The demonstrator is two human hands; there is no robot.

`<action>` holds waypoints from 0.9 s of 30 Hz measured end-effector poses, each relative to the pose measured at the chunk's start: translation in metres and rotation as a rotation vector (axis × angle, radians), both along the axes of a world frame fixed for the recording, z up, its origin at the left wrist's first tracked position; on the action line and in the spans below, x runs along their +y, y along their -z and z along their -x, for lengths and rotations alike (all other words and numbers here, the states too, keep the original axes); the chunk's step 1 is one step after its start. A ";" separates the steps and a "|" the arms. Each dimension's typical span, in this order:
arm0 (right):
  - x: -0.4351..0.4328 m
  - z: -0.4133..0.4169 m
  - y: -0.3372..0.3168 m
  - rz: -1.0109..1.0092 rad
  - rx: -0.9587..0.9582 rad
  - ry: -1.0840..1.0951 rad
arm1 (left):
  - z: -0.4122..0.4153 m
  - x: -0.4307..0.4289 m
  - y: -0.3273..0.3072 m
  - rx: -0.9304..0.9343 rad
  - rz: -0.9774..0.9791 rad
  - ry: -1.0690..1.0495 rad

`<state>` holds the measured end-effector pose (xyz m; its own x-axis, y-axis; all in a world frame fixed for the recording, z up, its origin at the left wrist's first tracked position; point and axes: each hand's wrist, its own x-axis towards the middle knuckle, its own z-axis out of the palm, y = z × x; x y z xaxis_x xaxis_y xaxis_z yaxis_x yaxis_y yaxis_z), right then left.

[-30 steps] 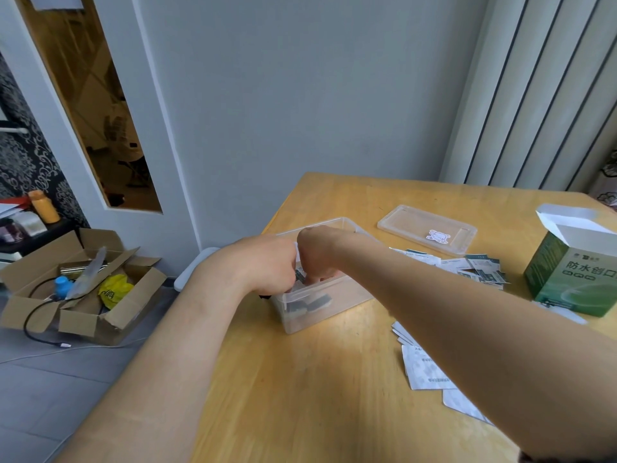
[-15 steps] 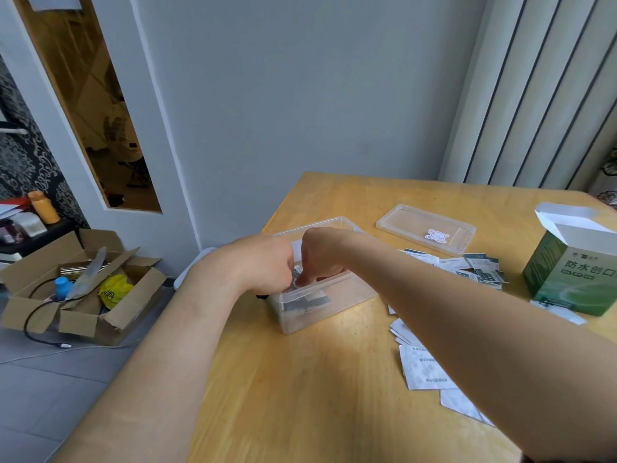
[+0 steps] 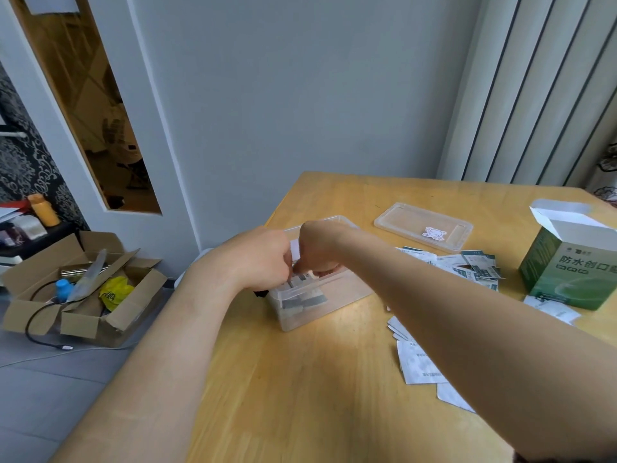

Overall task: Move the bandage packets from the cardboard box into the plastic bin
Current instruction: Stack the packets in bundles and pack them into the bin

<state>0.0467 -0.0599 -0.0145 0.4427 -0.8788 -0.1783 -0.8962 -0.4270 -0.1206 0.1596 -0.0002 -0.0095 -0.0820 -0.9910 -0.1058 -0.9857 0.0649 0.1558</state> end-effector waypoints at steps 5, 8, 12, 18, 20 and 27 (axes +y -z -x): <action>0.015 0.048 -0.032 0.016 -0.451 0.145 | 0.014 0.017 -0.015 0.249 0.307 0.026; 0.038 0.090 -0.047 0.081 -0.554 0.174 | 0.038 0.033 -0.029 0.446 0.446 0.090; 0.066 0.152 -0.041 0.076 -0.487 0.236 | 0.089 0.043 -0.028 0.450 0.381 0.244; 0.089 0.219 0.001 0.066 -0.228 0.264 | 0.151 0.030 0.021 0.055 -0.036 0.365; 0.089 0.232 0.021 0.106 -0.194 0.260 | 0.156 0.028 0.040 -0.001 -0.039 0.306; 0.090 0.230 0.052 0.316 -0.175 0.197 | 0.167 0.020 0.065 0.025 0.262 0.225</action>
<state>-0.1835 0.0297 -0.0663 0.2598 -0.9493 0.1770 -0.9422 -0.2893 -0.1689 -0.0078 0.0194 -0.0743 -0.3006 -0.9411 0.1550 -0.9384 0.3209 0.1285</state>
